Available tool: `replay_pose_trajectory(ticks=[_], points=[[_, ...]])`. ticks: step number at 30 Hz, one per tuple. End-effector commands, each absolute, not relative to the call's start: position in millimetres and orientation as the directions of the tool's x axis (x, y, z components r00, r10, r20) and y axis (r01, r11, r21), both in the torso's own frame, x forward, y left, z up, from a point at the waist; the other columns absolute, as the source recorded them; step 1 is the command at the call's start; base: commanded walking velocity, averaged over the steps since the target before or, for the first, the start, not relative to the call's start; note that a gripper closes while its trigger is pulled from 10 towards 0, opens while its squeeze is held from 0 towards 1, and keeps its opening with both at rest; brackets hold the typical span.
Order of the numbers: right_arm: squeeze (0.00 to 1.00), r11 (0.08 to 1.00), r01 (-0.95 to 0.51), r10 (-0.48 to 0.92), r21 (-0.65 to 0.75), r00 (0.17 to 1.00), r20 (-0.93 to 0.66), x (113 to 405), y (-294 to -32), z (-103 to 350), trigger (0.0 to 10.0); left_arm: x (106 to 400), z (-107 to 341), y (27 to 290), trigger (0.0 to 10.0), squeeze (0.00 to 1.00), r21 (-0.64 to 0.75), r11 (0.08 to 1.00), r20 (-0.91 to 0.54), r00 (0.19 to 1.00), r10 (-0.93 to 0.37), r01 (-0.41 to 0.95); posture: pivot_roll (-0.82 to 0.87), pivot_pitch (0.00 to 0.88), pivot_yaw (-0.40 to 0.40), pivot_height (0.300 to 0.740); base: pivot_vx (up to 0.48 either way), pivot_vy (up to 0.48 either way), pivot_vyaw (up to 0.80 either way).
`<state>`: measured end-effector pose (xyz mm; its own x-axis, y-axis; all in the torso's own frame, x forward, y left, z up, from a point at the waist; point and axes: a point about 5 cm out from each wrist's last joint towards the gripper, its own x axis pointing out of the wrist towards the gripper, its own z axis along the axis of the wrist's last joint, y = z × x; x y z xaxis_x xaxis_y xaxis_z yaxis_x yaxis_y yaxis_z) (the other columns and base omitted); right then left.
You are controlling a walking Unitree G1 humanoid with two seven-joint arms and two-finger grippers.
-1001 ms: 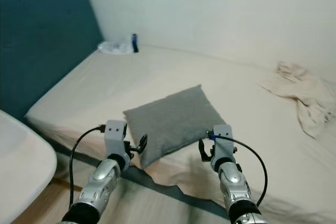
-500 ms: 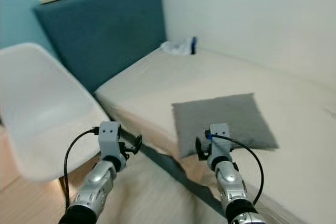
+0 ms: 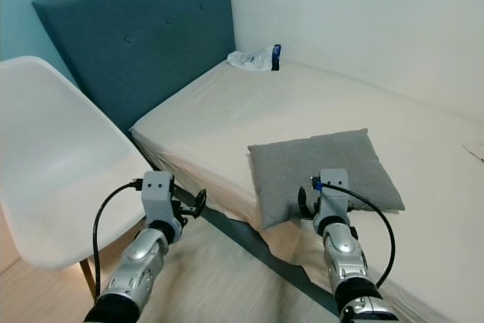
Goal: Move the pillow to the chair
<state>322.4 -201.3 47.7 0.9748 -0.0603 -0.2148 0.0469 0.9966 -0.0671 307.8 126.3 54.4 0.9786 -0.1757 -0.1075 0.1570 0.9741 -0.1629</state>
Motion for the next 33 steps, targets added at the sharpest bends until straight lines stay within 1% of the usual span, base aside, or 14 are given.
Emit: replay_pose_trajectory(ticks=[1, 5, 11, 27, 33], points=[[0.00, 0.996, 0.062, -0.076, -0.063, 0.963, -0.258, 317.8, -204.1, 39.6, 10.0, 308.2, 57.0, 125.3, 10.0, 0.00, -0.171, 0.972, -0.094, 0.980, -0.178, 0.160, -0.05, 0.096, 0.003, 0.740, 0.000, 0.000, -0.77], [0.00, 0.996, 0.063, -0.076, -0.059, 0.965, -0.251, 318.0, -203.6, 40.1, 10.0, 308.0, 55.9, 125.8, 10.0, 0.00, -0.167, 0.973, -0.099, 0.979, -0.177, 0.159, -0.05, 0.096, 0.004, 0.740, 0.000, 0.000, -0.77], [0.00, 0.997, 0.057, -0.069, -0.056, 0.967, -0.245, 318.1, -200.3, 40.1, 10.0, 307.1, 54.8, 125.1, 10.0, 0.00, -0.160, 0.973, -0.103, 0.977, -0.186, 0.168, -0.05, 0.096, 0.003, 0.740, 0.000, 0.000, 0.00], [0.00, 0.997, 0.044, -0.057, -0.058, 0.967, -0.249, 318.2, -199.0, 39.6, 10.0, 305.7, 53.0, 122.0, 10.0, 0.00, -0.161, 0.972, -0.113, 0.976, -0.189, 0.169, -0.06, 0.088, -0.003, 0.740, 0.000, -0.433, 0.00], [0.00, 0.997, 0.041, -0.054, -0.058, 0.966, -0.251, 318.4, -199.2, 39.7, 10.0, 308.1, 51.8, 125.7, 10.0, 0.00, -0.173, 0.978, -0.130, 0.981, -0.142, 0.119, -0.06, 0.084, -0.006, 0.740, 0.000, 0.000, 0.00]])
